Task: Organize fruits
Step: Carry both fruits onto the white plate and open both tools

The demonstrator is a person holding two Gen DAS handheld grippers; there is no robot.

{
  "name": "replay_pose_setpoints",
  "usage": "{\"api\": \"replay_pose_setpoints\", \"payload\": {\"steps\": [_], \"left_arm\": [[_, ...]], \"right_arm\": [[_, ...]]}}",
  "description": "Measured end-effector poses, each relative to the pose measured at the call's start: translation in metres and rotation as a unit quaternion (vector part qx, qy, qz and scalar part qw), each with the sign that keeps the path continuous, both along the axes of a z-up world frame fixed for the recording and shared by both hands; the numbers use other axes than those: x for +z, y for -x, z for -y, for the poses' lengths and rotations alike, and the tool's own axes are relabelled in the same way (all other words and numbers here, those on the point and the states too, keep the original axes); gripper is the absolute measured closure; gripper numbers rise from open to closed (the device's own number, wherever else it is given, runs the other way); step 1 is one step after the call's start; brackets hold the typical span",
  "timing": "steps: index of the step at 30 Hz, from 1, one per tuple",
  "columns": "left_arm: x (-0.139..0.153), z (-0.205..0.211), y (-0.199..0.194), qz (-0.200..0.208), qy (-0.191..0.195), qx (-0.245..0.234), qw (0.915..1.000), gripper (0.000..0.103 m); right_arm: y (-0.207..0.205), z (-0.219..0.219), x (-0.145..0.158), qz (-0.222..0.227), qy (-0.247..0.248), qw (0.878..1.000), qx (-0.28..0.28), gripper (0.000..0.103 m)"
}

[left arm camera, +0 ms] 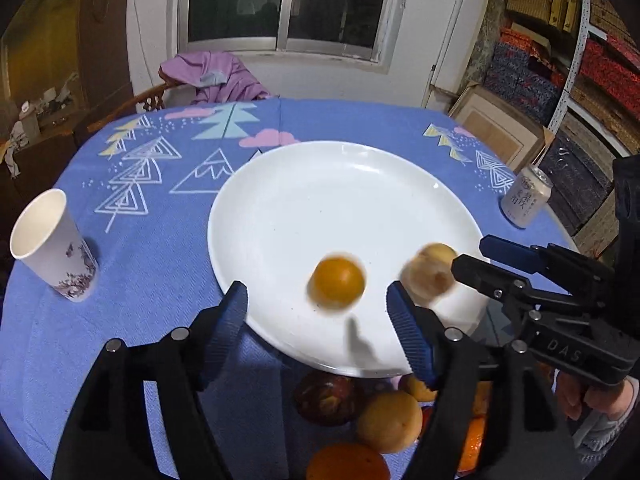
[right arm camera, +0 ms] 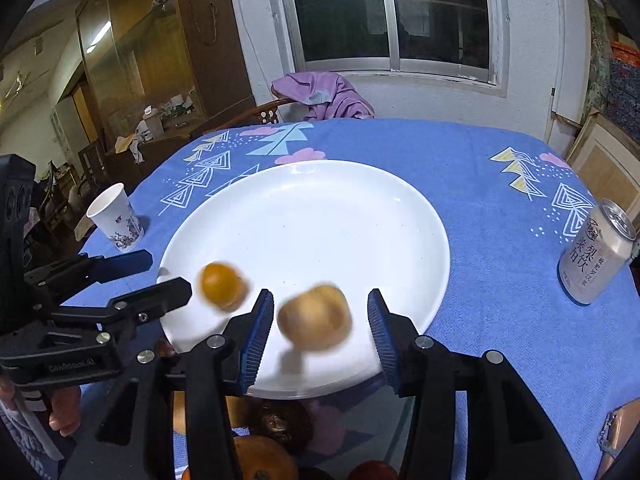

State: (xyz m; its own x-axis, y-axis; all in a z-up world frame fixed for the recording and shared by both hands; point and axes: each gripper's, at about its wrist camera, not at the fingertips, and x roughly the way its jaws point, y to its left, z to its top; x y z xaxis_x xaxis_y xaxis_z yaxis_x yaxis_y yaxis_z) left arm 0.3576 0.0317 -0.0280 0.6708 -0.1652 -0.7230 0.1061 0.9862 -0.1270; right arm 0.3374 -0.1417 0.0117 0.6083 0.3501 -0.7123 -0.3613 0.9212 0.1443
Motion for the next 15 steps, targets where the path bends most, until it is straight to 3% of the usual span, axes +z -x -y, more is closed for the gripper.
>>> {"api": "replay_pose_setpoints", "payload": {"steps": [4,6,8,9,15], "left_arm": [[0.010,-0.001,0.013,0.009,-0.003,0.004,0.9999,0.033],[0.015,-0.008,0.028,0.015,-0.005,0.011,0.9998,0.032],[0.018,-0.016,0.044,0.024,-0.008,0.025,0.9994,0.014],[0.020,-0.021,0.056,0.034,-0.007,0.033,0.9989,0.012],[0.010,-0.025,0.117,0.048,-0.013,0.037,0.9981,0.012]], "right_arm": [[0.014,0.011,0.015,0.010,-0.021,1.000,-0.008,0.051],[0.026,0.017,0.025,0.020,-0.031,0.999,-0.011,0.044],[0.045,0.025,0.036,0.038,-0.039,0.998,-0.016,0.035],[0.056,0.030,0.039,0.047,-0.042,0.998,-0.019,0.034],[0.113,0.067,0.039,0.072,-0.084,0.993,-0.045,0.022]]}}
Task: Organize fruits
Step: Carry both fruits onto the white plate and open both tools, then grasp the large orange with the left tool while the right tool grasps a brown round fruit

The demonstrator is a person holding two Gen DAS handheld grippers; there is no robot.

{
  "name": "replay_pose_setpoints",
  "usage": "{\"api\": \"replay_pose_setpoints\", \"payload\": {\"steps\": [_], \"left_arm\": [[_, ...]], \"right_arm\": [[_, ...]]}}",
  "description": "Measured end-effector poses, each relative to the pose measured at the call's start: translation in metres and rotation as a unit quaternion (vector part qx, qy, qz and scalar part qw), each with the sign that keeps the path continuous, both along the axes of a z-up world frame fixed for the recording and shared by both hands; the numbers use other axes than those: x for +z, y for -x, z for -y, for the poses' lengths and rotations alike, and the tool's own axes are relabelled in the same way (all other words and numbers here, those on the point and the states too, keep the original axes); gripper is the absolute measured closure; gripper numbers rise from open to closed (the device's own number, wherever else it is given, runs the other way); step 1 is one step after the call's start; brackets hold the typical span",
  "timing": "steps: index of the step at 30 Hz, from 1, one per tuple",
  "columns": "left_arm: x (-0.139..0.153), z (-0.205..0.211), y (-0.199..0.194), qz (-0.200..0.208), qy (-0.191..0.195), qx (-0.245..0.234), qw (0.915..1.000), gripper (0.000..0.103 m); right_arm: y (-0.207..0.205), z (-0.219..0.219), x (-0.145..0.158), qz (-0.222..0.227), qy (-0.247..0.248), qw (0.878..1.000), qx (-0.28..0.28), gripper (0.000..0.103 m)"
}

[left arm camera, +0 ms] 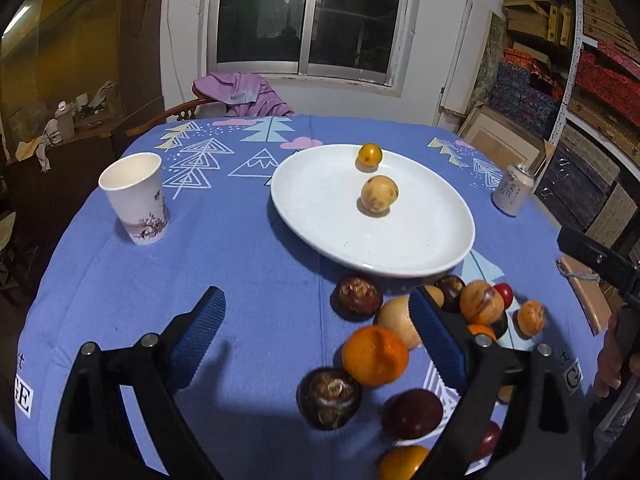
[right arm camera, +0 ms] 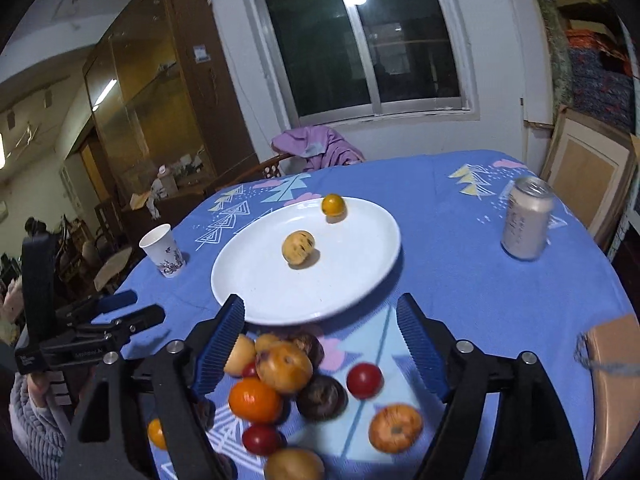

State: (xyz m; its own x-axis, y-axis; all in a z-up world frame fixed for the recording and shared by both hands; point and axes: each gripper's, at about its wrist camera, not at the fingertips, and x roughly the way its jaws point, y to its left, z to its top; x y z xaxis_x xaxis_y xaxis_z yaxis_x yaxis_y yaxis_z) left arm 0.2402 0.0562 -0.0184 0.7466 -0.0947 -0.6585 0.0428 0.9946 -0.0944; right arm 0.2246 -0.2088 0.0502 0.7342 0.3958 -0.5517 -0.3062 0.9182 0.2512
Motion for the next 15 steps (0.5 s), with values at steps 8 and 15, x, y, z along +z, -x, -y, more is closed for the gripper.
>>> {"api": "replay_pose_setpoints", "payload": {"steps": [8,15], "left_arm": [[-0.015,0.036,0.025,0.020,-0.062,-0.038,0.9972,0.012],[-0.035,0.045,0.010,-0.009,-0.080,-0.049,0.9956,0.012]], "right_arm": [[0.010,0.028,-0.007,-0.005,-0.033,0.999,-0.025,0.018],[0.008,0.028,-0.011,-0.020,-0.050,0.998,-0.020,0.013]]}}
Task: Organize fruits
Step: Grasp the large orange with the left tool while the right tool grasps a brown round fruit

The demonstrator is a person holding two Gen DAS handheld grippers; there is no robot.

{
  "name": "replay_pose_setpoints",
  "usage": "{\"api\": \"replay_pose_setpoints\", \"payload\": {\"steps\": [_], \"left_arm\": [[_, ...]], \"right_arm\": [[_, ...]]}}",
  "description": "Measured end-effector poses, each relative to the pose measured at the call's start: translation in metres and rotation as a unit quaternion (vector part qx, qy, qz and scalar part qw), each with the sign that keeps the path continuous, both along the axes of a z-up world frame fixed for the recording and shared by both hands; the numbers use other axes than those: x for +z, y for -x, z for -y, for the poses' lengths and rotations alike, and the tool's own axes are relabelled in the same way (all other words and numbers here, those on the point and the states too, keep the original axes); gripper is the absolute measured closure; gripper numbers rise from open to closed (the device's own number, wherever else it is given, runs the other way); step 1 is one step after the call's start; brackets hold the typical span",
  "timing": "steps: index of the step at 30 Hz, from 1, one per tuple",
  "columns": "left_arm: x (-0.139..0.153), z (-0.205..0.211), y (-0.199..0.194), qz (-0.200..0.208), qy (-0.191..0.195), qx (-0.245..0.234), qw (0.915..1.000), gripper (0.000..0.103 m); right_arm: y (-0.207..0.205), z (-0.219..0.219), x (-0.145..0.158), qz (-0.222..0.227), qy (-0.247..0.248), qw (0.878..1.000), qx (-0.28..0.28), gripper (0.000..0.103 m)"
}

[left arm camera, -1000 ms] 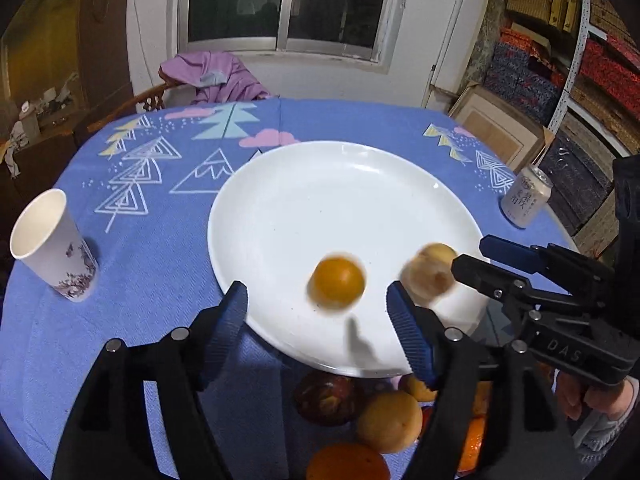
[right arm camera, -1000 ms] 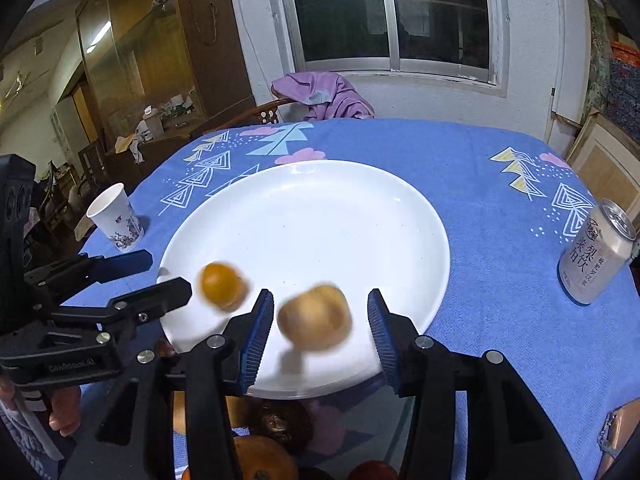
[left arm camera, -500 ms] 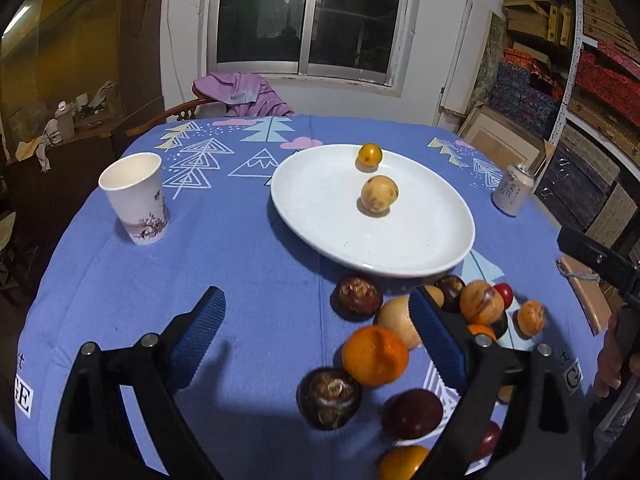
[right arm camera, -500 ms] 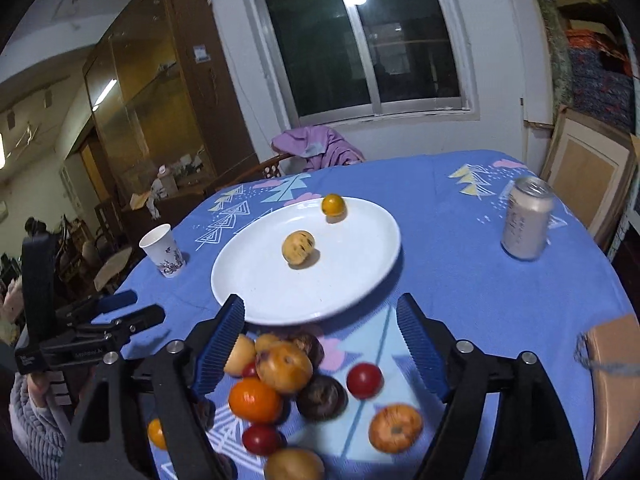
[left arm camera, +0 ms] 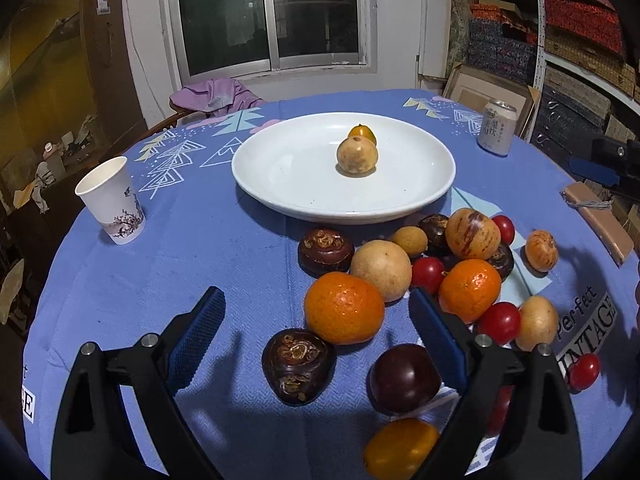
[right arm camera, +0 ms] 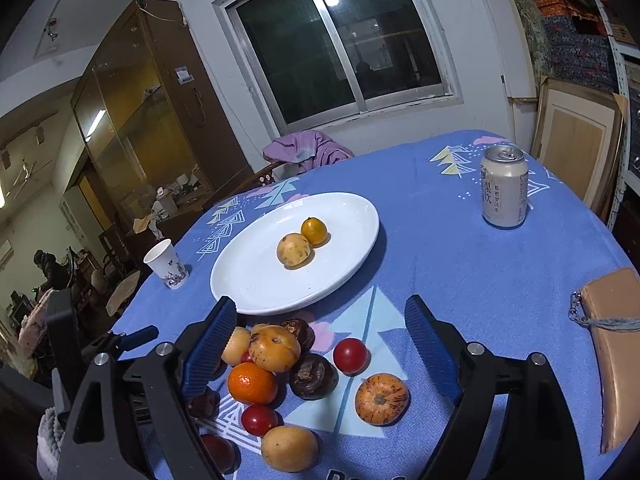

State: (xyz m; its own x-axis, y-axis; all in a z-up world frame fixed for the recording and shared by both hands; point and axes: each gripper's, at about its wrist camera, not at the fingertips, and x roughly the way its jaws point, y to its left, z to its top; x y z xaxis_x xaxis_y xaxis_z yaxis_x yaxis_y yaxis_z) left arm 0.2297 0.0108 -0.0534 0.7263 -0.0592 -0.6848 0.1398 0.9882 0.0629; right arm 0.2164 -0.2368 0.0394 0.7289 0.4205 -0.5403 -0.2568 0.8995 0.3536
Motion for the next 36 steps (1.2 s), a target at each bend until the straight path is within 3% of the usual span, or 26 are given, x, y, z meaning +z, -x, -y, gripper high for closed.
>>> {"api": "replay_pose_setpoints", "payload": {"steps": [6,10,16,19,26,32,36], "left_arm": [[-0.009,0.008,-0.006,-0.006,-0.021,-0.010,0.9997,0.012],[-0.009,0.005,-0.010,-0.005,-0.009,-0.014,0.9999,0.013],[-0.013,0.001,-0.020,-0.031,0.025,-0.031,0.9987,0.044],[-0.017,0.002,-0.024,-0.045,0.034,-0.042,0.9976,0.055],[-0.017,0.002,-0.026,-0.049,0.028,-0.042,0.9975,0.057],[0.007,-0.031,-0.022,-0.027,0.061,0.008,0.9978,0.057],[0.017,-0.048,-0.022,-0.020,0.079,0.035,0.9960,0.057]], "right_arm": [[-0.001,-0.003,-0.003,-0.010,-0.003,1.000,0.004,0.011],[-0.001,-0.004,-0.004,-0.013,0.001,1.000,0.003,0.011],[-0.005,-0.004,-0.009,-0.023,0.001,1.000,0.000,0.010],[-0.005,-0.005,-0.010,-0.025,0.001,1.000,0.000,0.010],[-0.006,-0.009,-0.012,-0.027,0.009,1.000,0.007,0.010],[-0.003,-0.033,-0.017,-0.023,0.029,0.997,0.067,0.010],[-0.011,-0.047,-0.028,-0.054,0.007,0.993,0.101,0.011]]}}
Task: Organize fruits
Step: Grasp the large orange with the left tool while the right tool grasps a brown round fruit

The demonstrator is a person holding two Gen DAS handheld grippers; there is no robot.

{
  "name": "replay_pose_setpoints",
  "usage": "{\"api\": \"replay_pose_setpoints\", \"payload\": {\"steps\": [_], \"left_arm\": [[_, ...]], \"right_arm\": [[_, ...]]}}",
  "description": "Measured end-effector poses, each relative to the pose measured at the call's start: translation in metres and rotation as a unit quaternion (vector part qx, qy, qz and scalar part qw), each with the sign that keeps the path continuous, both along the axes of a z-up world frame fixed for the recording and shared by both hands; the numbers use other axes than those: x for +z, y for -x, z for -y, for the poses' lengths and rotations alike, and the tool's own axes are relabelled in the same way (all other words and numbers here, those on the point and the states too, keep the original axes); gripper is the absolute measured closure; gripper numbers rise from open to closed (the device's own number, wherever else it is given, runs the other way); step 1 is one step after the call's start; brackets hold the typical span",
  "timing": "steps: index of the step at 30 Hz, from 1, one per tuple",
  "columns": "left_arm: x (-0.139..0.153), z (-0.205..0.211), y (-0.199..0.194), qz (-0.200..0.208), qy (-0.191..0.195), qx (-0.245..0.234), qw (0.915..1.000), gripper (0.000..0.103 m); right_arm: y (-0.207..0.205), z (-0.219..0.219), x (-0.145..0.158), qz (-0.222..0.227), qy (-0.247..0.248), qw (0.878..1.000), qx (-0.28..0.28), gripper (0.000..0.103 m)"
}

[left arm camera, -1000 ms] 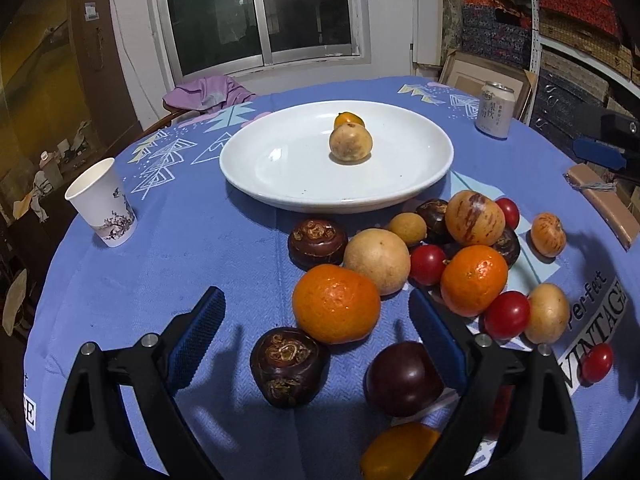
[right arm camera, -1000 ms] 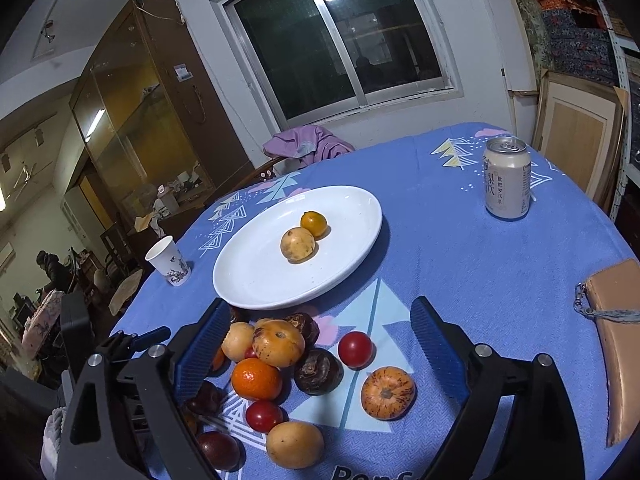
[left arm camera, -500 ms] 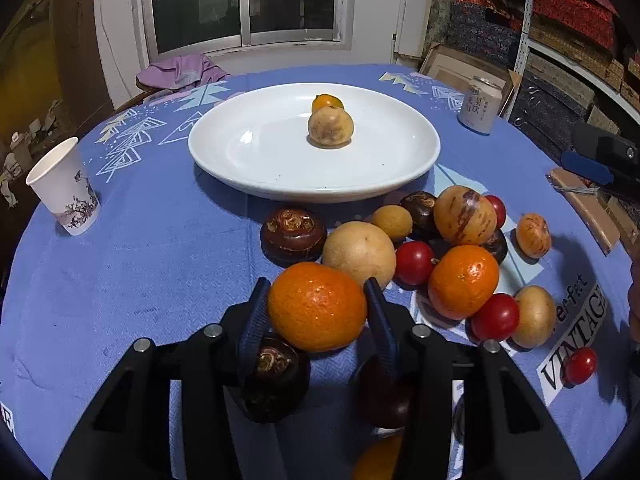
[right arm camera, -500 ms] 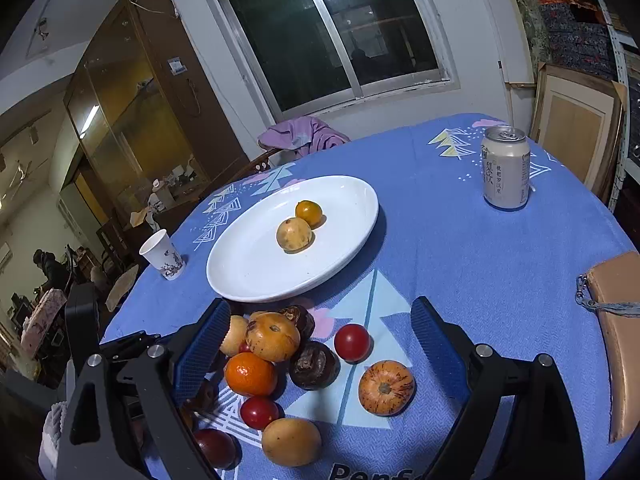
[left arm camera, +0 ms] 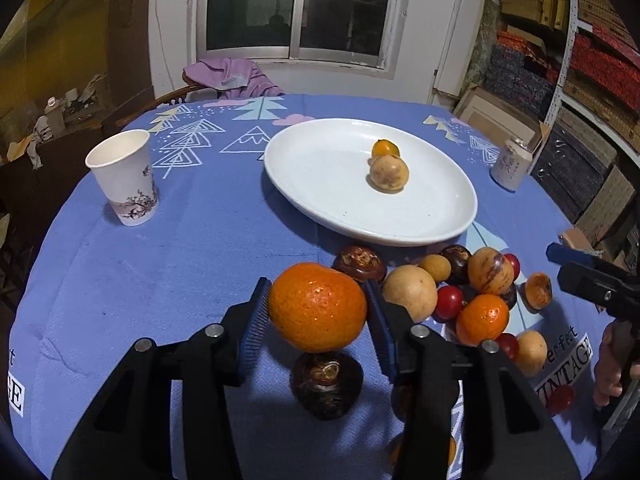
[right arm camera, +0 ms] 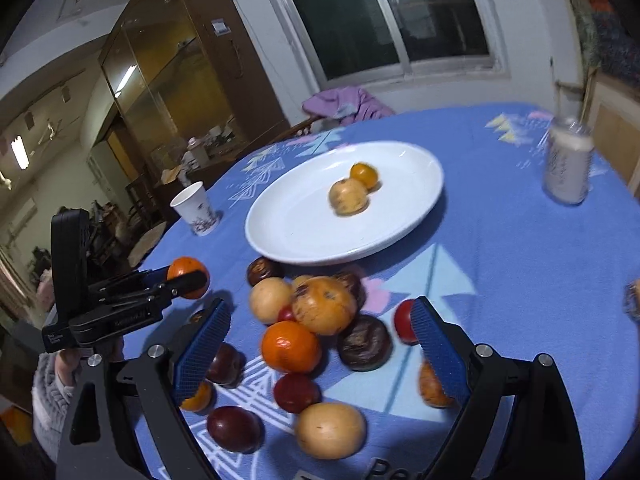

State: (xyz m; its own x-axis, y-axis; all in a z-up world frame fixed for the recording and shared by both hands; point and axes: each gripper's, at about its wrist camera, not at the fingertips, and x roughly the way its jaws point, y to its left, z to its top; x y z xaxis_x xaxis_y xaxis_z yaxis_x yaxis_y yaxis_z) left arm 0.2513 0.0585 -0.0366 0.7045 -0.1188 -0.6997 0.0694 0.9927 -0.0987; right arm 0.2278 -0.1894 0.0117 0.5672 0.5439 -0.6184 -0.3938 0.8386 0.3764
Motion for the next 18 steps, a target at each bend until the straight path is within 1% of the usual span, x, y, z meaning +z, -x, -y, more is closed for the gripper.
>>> {"api": "replay_pose_setpoints", "payload": {"steps": [1,3,4,6,8,9,11,15,16,17,18], "left_arm": [[0.000,-0.003,0.000,-0.002,0.004,0.003,1.0000,0.057],[0.000,-0.005,-0.001,-0.006,0.010,0.003,0.9999,0.057],[0.000,-0.004,-0.001,-0.005,0.012,0.002,0.9999,0.057],[0.001,-0.003,0.002,-0.003,0.013,-0.002,0.9999,0.057],[0.002,-0.001,0.003,-0.002,0.014,-0.007,0.9999,0.057],[0.002,0.000,0.003,-0.002,0.013,-0.009,0.9999,0.057],[0.002,0.002,0.004,-0.001,0.011,-0.011,0.9999,0.057],[-0.001,0.003,0.004,-0.003,0.007,-0.011,0.9999,0.057],[-0.002,0.003,0.003,-0.005,0.007,-0.010,0.9999,0.057],[-0.003,0.003,0.003,-0.006,0.006,-0.010,0.9999,0.057],[-0.004,0.003,0.002,-0.008,0.005,-0.010,0.9999,0.057]], "right_arm": [[-0.007,-0.002,-0.005,-0.022,-0.015,1.000,0.001,0.012],[-0.019,-0.007,-0.014,-0.053,-0.023,0.998,0.003,0.019],[-0.023,-0.010,-0.015,-0.059,-0.017,0.998,0.003,0.024],[-0.029,-0.015,-0.020,-0.067,-0.004,0.998,0.000,0.028],[-0.035,-0.020,-0.025,-0.078,0.006,0.997,-0.001,0.035],[-0.035,-0.021,-0.028,-0.081,0.010,0.997,0.000,0.037],[-0.035,-0.025,-0.029,-0.075,0.024,0.997,0.000,0.040],[-0.029,-0.035,-0.030,-0.053,0.061,0.997,0.003,0.040],[-0.029,-0.035,-0.029,-0.049,0.067,0.997,0.002,0.045],[-0.028,-0.036,-0.029,-0.046,0.070,0.996,0.004,0.058],[-0.028,-0.036,-0.030,-0.049,0.069,0.996,0.008,0.057]]}}
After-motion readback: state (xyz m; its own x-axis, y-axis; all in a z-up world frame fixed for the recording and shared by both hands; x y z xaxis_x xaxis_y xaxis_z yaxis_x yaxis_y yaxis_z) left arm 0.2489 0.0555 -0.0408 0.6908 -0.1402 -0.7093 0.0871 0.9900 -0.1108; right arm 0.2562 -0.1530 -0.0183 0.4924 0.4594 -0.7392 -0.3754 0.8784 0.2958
